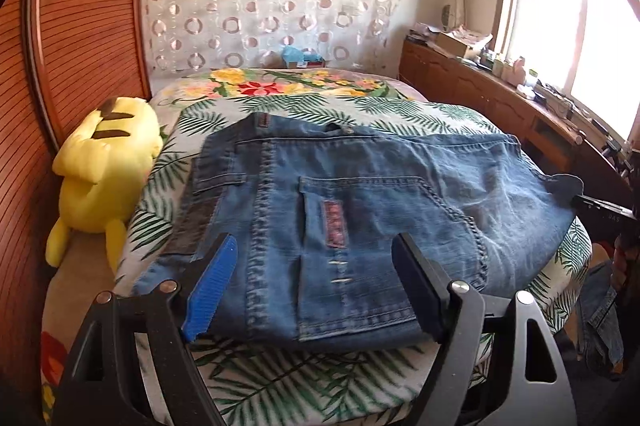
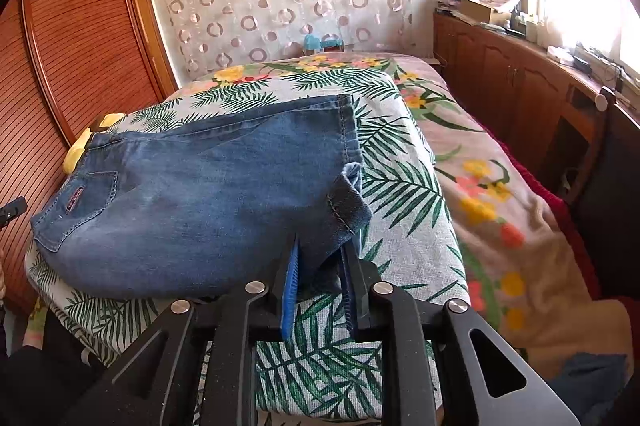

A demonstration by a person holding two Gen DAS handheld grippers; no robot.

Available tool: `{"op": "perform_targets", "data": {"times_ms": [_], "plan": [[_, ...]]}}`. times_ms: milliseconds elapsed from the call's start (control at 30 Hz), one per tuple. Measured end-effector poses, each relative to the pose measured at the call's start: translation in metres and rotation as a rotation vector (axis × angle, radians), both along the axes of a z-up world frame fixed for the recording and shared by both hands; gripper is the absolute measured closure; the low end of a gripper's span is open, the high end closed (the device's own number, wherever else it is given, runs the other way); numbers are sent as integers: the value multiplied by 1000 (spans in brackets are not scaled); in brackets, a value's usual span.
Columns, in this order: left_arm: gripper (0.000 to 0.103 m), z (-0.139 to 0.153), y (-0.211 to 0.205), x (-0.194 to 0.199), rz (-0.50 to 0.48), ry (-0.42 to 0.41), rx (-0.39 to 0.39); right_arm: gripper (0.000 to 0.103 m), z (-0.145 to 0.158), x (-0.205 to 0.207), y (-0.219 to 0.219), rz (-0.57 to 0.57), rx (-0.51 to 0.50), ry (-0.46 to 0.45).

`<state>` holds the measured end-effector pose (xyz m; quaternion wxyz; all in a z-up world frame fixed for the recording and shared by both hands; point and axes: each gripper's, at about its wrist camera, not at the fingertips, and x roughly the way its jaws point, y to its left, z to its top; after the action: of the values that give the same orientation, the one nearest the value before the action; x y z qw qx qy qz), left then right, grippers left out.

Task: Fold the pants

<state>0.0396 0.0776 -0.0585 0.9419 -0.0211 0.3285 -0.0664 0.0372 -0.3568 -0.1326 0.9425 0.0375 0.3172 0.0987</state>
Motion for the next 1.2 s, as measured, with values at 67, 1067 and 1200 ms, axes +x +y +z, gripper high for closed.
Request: {"op": "perform_targets", "data": {"times_ms": [67,1067,1200], "plan": [[23,-1,-12,5,-25,4,3,70,1,0,-4,-6,19,0],[23,-2,-148,55,-229,-78,-39,57,-12,16,-19,-18,96,63],[23,1,-158,66,-261,-41,-43,86,-8,17,-15,-20,83,40]]}}
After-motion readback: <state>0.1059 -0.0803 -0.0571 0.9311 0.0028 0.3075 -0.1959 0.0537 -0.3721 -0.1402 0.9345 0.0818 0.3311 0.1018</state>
